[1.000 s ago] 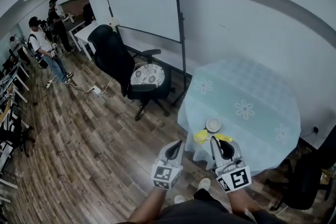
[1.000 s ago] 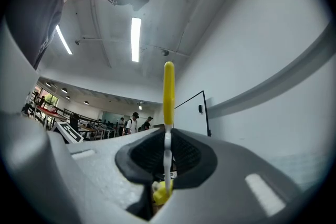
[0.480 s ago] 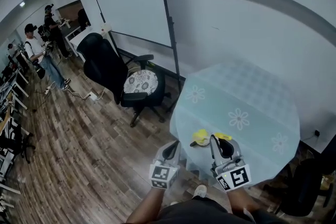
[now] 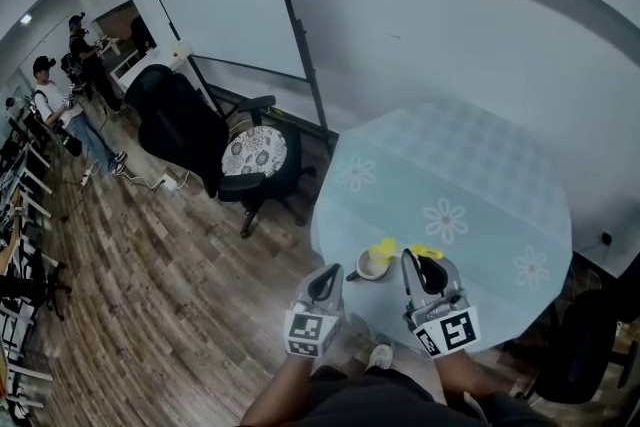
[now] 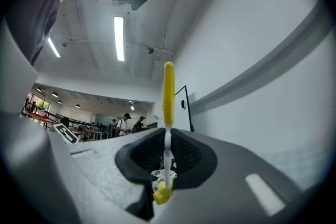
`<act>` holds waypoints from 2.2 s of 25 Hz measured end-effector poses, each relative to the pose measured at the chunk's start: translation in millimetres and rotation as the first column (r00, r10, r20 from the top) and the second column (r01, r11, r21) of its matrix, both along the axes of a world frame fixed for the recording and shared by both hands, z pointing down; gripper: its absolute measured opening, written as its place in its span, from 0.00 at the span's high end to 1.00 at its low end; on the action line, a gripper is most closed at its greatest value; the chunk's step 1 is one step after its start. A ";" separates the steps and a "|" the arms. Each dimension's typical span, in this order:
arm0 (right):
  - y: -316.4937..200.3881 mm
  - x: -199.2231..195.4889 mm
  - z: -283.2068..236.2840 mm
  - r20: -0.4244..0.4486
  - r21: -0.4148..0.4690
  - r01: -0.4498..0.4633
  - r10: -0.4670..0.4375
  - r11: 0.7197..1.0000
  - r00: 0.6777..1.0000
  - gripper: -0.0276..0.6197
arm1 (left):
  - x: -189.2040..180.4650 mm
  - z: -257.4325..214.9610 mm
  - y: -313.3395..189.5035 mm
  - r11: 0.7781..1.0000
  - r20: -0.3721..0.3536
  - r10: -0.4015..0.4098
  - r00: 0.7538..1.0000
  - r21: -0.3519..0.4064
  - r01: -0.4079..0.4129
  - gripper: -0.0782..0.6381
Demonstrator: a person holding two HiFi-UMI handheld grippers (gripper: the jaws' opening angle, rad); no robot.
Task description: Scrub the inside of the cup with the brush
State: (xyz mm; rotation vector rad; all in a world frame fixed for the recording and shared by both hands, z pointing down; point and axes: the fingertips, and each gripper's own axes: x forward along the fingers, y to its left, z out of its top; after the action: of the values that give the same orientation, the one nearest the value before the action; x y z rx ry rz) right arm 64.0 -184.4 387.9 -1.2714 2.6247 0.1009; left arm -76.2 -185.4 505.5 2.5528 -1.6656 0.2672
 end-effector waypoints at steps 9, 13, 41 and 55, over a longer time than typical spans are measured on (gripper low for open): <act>-30.7 -3.7 13.6 -0.015 -0.028 -0.057 0.057 0.998 0.998 0.90 | 2.1 20.3 -35.6 0.997 0.002 0.070 0.998 -0.035 -0.070 0.88; -38.3 -7.3 15.9 -0.031 -0.028 -0.083 0.082 0.996 0.996 0.90 | 0.5 32.2 -51.2 0.994 -0.005 0.096 0.995 -0.052 -0.097 0.88; -100.7 -14.2 102.9 -0.079 -0.142 -0.146 0.136 0.979 0.988 0.90 | 10.5 190.5 -101.5 0.932 0.062 0.245 0.968 -0.289 -0.217 0.56; -121.2 -12.9 113.0 -0.120 -0.122 -0.171 0.157 0.978 0.980 0.90 | 47.2 259.0 -102.6 0.851 0.154 0.433 0.888 -0.395 -0.346 0.05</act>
State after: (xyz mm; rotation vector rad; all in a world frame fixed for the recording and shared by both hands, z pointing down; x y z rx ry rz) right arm 51.0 -305.6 500.9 -1.5694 2.6514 0.0245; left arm -29.0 -288.0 764.5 2.6161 -0.9950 0.8536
